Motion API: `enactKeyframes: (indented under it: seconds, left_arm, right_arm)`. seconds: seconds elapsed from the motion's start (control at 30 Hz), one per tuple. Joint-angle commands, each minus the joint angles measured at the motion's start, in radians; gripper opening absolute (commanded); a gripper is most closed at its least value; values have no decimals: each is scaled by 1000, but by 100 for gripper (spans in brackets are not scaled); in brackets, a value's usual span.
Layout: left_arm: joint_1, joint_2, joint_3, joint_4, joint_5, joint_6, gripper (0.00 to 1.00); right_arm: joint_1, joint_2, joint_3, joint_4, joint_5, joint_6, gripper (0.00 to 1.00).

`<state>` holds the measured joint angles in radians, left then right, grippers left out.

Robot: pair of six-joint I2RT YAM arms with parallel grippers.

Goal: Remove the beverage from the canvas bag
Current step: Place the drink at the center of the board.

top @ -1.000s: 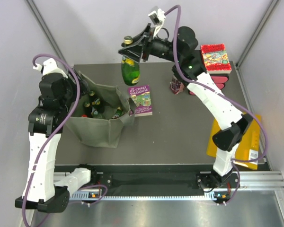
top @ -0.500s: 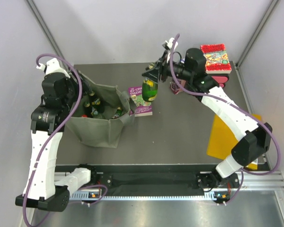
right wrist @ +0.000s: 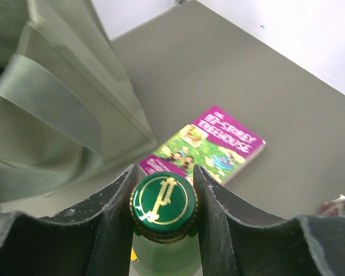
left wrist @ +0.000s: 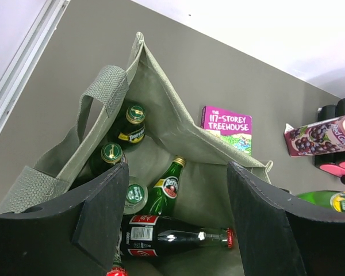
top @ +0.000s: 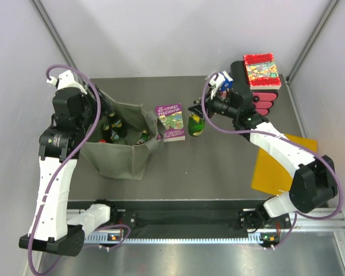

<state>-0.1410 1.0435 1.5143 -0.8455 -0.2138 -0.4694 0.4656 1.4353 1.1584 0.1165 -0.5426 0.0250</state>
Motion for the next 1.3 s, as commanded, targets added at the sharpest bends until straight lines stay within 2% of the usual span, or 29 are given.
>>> enactKeyframes:
  seconds: [0.0, 0.73, 1.27]
  left_arm:
    - [-2, 1, 0, 51, 19, -12, 73]
    - [-2, 15, -42, 69, 48, -41, 73]
    - [-3, 38, -57, 102, 57, -35, 73]
  right_arm:
    - [-27, -82, -22, 256, 33, -59, 0]
    - [-160, 8, -212, 411, 174, -270, 0]
    - [-301, 16, -295, 468, 276, -272, 0]
